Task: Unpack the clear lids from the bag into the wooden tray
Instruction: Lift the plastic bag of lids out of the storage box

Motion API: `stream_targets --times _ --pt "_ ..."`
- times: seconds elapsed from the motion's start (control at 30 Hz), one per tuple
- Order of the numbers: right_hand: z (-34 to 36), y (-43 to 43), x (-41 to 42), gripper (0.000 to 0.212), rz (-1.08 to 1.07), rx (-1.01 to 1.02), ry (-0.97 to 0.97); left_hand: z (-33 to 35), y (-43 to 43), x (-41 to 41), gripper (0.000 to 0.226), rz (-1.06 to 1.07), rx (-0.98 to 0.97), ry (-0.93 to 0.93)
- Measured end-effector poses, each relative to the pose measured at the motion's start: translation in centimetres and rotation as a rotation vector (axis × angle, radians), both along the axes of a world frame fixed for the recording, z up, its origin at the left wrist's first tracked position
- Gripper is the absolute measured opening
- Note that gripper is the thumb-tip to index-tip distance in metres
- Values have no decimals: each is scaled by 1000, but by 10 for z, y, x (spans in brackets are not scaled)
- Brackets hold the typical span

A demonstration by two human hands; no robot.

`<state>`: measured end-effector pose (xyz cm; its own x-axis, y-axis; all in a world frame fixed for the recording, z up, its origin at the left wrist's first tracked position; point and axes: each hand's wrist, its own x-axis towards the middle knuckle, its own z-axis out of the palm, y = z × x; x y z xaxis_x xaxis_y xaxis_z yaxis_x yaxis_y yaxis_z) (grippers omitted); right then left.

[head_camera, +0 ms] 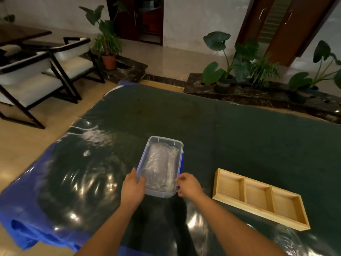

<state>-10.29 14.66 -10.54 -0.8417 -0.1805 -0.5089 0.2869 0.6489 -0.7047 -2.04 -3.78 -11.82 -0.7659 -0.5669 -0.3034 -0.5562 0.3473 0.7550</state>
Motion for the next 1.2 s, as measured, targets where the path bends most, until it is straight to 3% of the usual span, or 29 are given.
stream_targets --times 0.23,0.37,0.47,0.57,0.77,0.93,1.07,1.2 --pt "-5 40 28 16 -22 7 13 -6 28 21 20 48 15 57" --pt "-3 74 49 6 -72 -50 -63 -13 40 32 30 -36 -43 2" --pt "-4 87 55 3 -38 23 -37 -17 50 33 29 -106 -162 -40" --pt "0 82 44 9 79 168 70 -15 55 32 28 -129 -247 -74" --pt "-8 58 23 30 404 577 481 -12 54 32 29 -145 -310 -107" --pt "-29 35 7 45 532 770 491 -12 53 33 33 -123 -282 -82" --pt "-44 22 12 26 418 686 416 -12 53 34 32 -123 -282 -70" --pt "-32 21 16 22 274 610 533 -12 52 32 29 -141 -284 -72"
